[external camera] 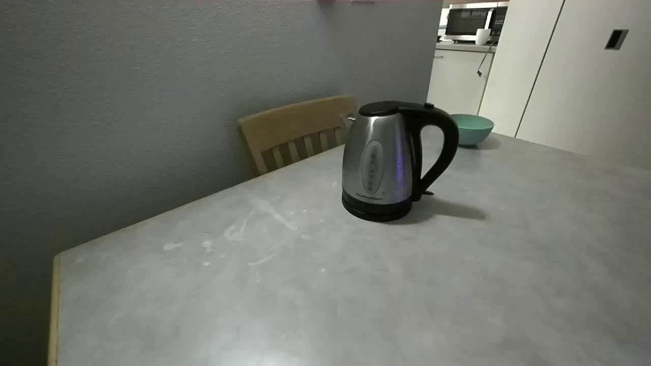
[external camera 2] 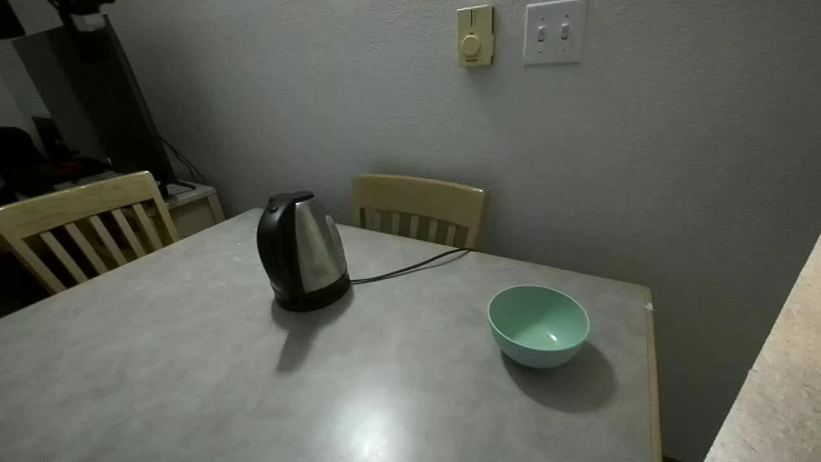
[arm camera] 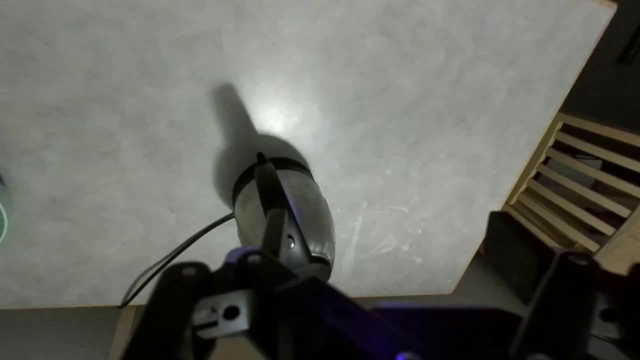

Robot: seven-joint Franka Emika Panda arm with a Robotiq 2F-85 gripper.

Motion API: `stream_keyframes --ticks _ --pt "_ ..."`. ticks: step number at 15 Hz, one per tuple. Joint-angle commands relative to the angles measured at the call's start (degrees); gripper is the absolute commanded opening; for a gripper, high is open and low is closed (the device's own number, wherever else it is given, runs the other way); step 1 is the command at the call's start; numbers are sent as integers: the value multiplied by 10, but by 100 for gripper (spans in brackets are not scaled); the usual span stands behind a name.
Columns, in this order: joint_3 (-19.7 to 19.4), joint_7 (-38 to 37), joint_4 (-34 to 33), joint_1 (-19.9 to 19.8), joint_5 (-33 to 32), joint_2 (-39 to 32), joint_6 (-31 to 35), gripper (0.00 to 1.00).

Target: Push the button to open the lid on the electric kettle.

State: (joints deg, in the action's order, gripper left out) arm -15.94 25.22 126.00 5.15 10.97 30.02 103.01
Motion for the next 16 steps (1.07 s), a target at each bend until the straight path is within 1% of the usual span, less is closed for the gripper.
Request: stream_keyframes --ticks 1,2,5,9,13,16 --pt "15 8 -2 -19 9 -3 -3 100" --pt "11 16 -8 -16 13 -15 -4 100" --pt "16 8 -22 -15 13 -47 -4 100" --pt "22 8 -53 -14 14 -115 -8 100" --pt "32 13 -106 -18 24 -203 -11 100" --pt "45 27 -157 -24 32 -277 -38 100"
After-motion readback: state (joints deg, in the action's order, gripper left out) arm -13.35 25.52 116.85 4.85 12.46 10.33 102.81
